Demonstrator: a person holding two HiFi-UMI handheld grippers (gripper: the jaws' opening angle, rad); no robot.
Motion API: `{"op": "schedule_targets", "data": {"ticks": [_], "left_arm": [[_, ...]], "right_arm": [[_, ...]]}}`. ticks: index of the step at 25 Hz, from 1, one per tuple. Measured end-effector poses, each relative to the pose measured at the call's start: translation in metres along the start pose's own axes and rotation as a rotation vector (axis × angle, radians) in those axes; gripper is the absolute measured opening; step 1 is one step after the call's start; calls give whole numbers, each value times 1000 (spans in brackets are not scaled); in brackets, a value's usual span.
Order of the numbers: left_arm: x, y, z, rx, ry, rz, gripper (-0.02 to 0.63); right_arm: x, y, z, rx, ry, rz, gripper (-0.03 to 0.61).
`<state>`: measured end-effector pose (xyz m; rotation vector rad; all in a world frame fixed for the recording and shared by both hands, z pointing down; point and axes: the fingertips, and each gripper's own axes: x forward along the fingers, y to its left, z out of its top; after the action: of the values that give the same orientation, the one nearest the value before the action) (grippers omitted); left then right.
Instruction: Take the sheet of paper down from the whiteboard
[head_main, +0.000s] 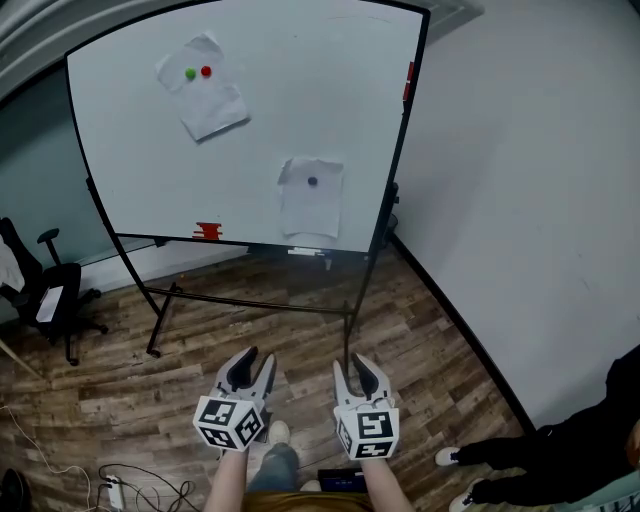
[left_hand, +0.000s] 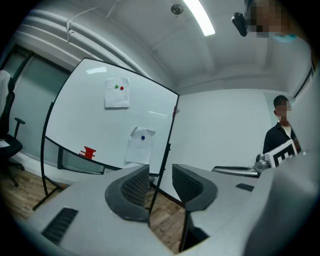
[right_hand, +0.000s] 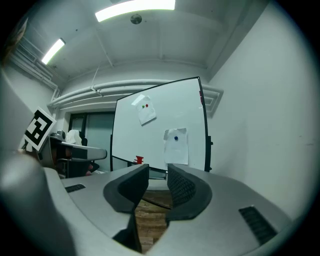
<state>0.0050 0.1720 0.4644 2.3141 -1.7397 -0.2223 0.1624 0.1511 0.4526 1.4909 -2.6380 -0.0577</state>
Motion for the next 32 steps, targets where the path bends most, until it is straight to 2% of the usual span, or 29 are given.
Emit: {"op": "schedule_targets", "data": {"ticks": [4,9,11,13,15,22,32], "left_arm": [[39,28,3,-12,-7,10,160],[123,81,12,-32,-11,3,160],[164,106,23,-33,-5,-5,160],[204,130,41,-8,-7,-20,161],[242,155,62,18,-20,-34,161],[361,225,101,-7,-20,-108,161],[429,242,102,13,31,-181,152]], "right_arm": [[41,-22,0,8,-19,-38,109],[132,-49,2,6,-35,-47,92],[178,-60,6,-27,-24,-70,18],[227,-72,15,-32,-19,-94,14],[274,-79,24,-24,-19,-106,37],[401,-104,39,-27,-16,-163,100],[460,-107,56,-66,-16,-185,156]]}}
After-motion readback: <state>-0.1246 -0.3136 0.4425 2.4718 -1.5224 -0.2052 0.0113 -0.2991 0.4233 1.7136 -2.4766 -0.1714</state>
